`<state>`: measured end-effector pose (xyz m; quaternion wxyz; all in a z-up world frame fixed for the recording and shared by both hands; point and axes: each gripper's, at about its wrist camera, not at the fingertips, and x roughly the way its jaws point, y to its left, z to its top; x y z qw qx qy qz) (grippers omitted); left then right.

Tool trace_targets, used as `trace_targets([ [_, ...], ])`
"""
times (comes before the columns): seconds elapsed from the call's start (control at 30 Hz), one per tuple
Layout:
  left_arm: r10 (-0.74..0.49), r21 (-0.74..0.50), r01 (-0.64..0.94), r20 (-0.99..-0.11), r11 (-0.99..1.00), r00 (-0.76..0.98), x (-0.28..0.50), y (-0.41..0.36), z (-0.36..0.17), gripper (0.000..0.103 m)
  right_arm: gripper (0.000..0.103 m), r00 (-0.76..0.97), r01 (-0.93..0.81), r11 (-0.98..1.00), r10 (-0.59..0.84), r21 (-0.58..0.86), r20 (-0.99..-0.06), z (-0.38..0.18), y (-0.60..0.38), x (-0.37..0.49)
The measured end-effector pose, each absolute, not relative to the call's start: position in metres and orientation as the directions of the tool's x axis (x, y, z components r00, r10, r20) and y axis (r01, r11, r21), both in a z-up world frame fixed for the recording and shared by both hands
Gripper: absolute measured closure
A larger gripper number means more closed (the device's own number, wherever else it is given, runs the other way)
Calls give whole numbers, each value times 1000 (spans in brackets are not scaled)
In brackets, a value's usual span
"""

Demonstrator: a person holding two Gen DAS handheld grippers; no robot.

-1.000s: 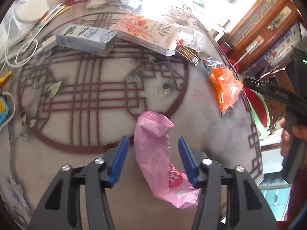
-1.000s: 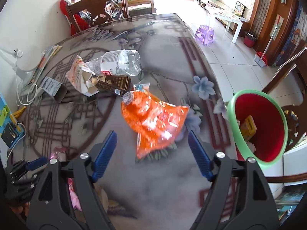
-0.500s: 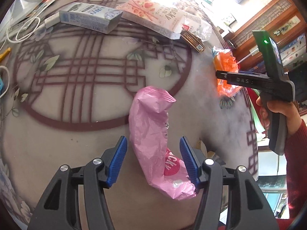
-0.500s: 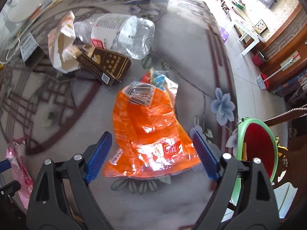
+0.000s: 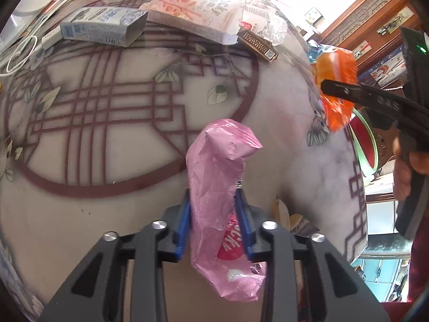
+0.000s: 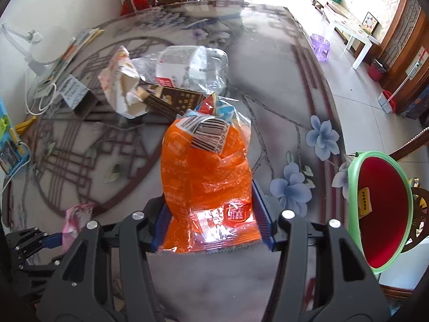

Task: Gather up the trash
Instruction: 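Carry the pink bag and orange chip bag over the red bin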

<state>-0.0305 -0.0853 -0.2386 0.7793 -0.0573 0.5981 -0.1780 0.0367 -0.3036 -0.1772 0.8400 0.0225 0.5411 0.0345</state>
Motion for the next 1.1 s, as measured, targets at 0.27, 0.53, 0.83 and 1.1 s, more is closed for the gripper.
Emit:
trace_targets([
  [0.27,-342,-290,203,-887,935,311,-22,-88,-213,77,50,456,6,984,158,180,-876,-158,-309,5],
  [0.53,-342,-290,188,-857,938,385,-5,-98,-187,77,50,490,-25,995,100,101,-866,-144,-309,-8],
  [0.83,-339,-284,190,-840,940,423,8,-124,-171,77,49,498,-13,993,108,118,-860,-141,-332,-12],
  [1.1,-343,-278,210,-842,937,416,7,-154,-170,77,49,495,22,990,107,136,-862,-145,-365,-18],
])
